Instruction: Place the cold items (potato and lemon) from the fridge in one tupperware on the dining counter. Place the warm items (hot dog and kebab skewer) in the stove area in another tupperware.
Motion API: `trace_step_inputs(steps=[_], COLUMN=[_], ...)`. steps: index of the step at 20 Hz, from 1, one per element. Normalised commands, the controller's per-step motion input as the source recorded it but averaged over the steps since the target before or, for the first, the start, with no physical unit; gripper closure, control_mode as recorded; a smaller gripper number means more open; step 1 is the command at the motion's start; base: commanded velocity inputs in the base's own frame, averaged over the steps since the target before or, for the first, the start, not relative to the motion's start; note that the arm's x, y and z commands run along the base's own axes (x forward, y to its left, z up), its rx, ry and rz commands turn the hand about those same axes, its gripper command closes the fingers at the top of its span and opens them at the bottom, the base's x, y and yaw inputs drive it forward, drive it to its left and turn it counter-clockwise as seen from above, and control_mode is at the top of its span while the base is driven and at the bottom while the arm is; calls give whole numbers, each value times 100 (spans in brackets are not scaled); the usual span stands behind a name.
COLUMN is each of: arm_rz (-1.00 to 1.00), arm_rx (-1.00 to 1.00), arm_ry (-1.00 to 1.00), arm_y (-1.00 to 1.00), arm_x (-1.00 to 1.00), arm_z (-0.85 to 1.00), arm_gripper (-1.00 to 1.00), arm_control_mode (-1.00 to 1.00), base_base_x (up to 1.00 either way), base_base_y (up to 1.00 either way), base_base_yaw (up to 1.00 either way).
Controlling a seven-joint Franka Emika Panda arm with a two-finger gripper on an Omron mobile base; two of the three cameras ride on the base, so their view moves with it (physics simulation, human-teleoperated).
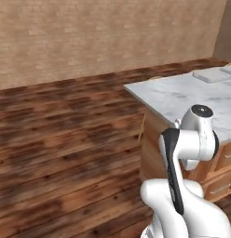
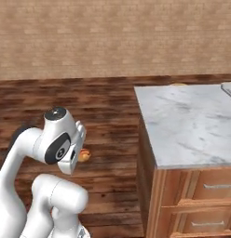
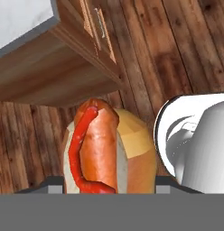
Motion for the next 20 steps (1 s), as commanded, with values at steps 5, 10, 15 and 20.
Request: trace_step_inputs(steps=[5,10,15,20], arm_rz=[0,0,0,0], arm_rx=[0,0,0,0], arm_ry=[0,0,0,0], arm_y=[0,0,0,0], arm_x=[0,0,0,0], arm_z=[0,0,0,0], arm_gripper=[100,100,100,100], arm_control_mode=[100,100,100,100], base_base_x=[84,83,85,90], base_base_y=[100,100,100,100], base_base_yaw=[-35,-20,-23,-28])
